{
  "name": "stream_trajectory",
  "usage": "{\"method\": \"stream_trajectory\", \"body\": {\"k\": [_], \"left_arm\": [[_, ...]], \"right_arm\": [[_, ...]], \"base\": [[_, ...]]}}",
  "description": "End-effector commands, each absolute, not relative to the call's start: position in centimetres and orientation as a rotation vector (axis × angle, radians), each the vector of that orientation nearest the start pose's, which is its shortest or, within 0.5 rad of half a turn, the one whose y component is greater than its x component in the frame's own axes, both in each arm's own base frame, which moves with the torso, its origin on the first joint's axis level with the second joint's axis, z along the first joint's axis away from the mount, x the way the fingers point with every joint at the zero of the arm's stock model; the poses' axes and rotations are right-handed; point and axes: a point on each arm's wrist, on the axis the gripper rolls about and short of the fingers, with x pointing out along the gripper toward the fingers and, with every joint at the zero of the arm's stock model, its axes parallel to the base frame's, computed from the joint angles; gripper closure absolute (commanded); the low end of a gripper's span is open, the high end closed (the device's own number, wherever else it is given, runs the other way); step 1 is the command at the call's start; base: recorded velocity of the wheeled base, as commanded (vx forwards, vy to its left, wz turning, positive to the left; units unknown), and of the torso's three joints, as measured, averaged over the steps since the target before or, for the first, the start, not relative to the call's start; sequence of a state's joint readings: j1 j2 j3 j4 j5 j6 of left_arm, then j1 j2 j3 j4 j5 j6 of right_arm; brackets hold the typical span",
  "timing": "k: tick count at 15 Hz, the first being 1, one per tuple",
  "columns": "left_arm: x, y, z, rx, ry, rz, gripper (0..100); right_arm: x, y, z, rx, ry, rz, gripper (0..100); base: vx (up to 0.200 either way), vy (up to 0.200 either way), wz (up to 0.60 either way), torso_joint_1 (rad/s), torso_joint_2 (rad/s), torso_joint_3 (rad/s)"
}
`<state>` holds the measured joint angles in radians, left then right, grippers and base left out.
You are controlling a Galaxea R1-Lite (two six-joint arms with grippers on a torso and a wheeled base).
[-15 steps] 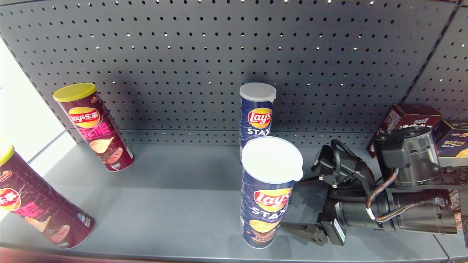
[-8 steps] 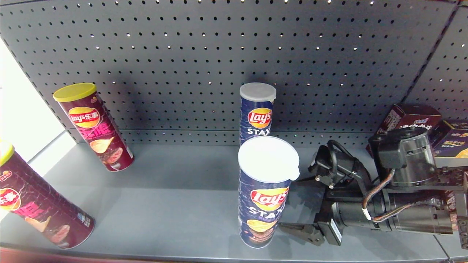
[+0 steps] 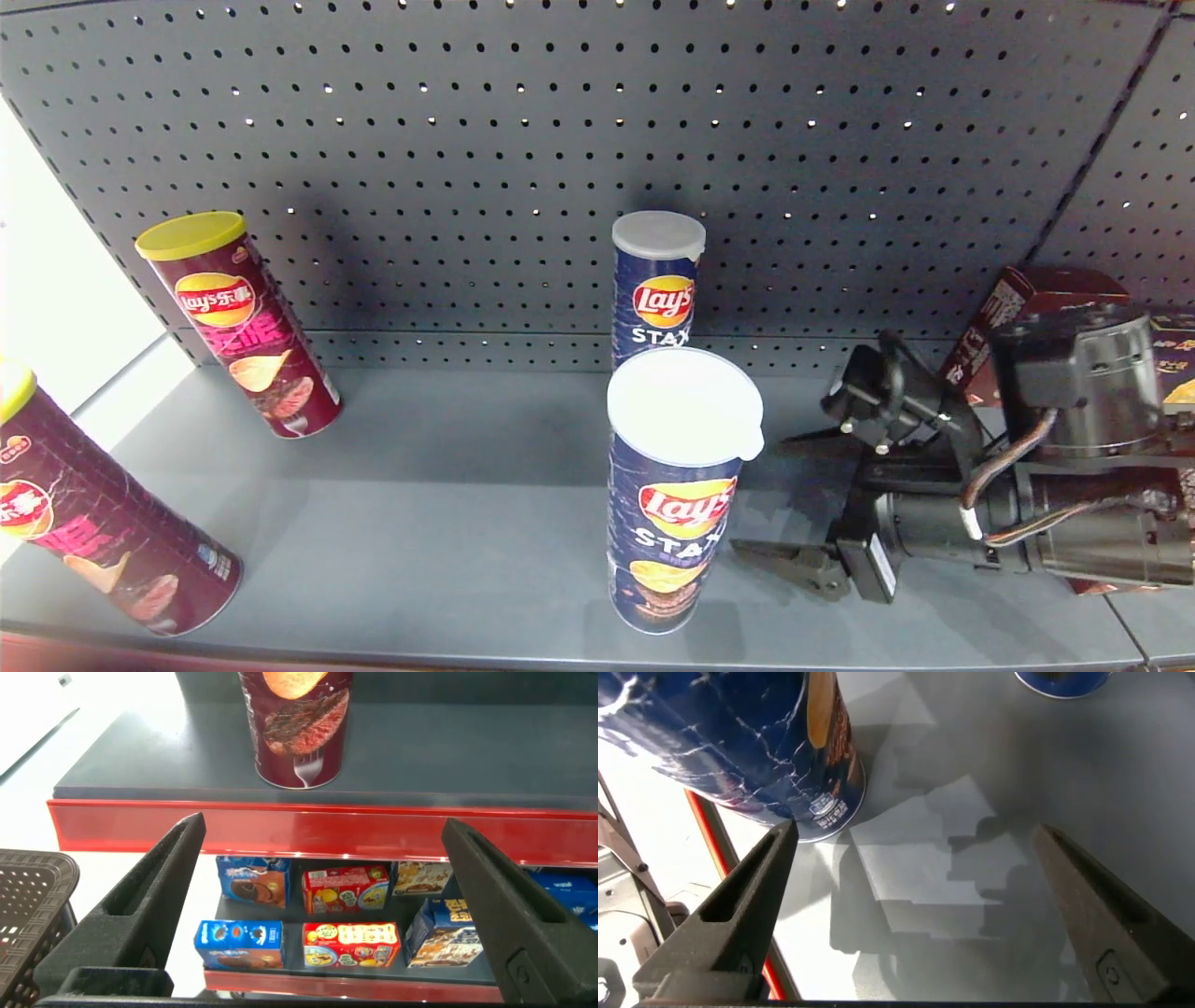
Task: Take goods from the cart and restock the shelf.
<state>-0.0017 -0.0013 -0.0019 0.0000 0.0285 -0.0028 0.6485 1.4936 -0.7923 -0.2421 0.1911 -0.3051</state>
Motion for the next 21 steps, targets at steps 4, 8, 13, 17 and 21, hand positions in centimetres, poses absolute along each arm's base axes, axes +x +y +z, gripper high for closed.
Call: {"method": "stream_trajectory", "body": {"k": [4, 8, 13, 17, 21], "left_arm": [[-2.3, 0.1, 7.6, -0.002, -0.003, 0.025, 0], [-2.3, 0.1, 7.6, -0.002, -0.002, 0.02, 0], [-2.3, 0.1, 7.6, -0.002, -0.002, 0.02, 0], [-2.3, 0.1, 7.6, -0.002, -0.002, 0.02, 0], [-2.3, 0.1, 7.6, -0.002, -0.002, 0.018, 0]], "right_arm": [[15.6, 6.2, 27.1, -0.299, 0.032, 0.552, 0], [11.2, 3.3, 29.0, -0.264, -0.104, 0.413, 0], [4.6, 1.0, 26.5, -0.218, -0.186, 0.215, 0], [0.1, 0.1, 22.0, -0.229, -0.18, 0.073, 0], [-4.7, -0.1, 15.6, -0.198, -0.134, 0.073, 0]], "base": [[0.0, 0.0, 0.0, 0.0, 0.0, 0.0], [0.0, 0.0, 0.0, 0.0, 0.0, 0.0], [0.0, 0.0, 0.0, 0.0, 0.0, 0.0], [0.0, 0.0, 0.0, 0.0, 0.0, 0.0], [0.0, 0.0, 0.0, 0.0, 0.0, 0.0]]}}
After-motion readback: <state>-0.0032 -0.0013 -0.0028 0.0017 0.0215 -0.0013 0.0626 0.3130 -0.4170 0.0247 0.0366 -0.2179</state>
